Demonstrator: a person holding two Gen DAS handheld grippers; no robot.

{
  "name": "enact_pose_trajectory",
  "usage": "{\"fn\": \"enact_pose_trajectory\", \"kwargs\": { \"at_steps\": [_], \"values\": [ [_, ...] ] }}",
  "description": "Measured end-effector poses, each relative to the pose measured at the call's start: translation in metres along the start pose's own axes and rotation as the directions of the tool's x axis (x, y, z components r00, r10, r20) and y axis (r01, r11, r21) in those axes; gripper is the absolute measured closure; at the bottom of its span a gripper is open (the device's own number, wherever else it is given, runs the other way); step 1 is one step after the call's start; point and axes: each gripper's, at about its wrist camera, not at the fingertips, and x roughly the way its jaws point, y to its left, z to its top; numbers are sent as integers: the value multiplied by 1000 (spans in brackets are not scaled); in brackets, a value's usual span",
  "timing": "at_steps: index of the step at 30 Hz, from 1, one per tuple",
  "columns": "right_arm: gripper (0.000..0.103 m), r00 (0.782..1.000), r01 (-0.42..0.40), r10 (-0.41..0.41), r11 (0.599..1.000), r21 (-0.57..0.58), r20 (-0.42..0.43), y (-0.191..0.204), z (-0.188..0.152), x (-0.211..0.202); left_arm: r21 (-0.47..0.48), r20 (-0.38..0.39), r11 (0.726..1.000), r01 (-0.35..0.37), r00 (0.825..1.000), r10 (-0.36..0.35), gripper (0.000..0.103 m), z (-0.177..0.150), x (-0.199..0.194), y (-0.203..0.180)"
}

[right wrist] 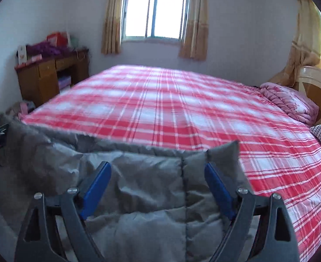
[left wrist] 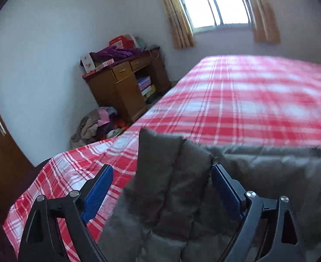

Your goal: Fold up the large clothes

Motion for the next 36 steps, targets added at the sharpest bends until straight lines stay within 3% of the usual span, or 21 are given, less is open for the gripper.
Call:
{"fn": "enact_pose_trajectory", "kwargs": {
  "at_steps": [5, 19, 36],
  "values": [
    [14, 999, -15, 16, 999, 31, -32, -8, -20, 23, -25, -90, 1000, 2, 996, -5, 11, -10, 37, -12],
    [13, 992, -52, 65, 991, 121, -106, -20, -30, 53, -36, -174, 999, 31, 984, -36, 2, -18, 68, -22],
    [9, 973, -4, 25, 996, 91, -229, -14, -34, 76, 13, -202, 1000, -2, 979, 4, 1, -21, 76, -32]
  ]
}}
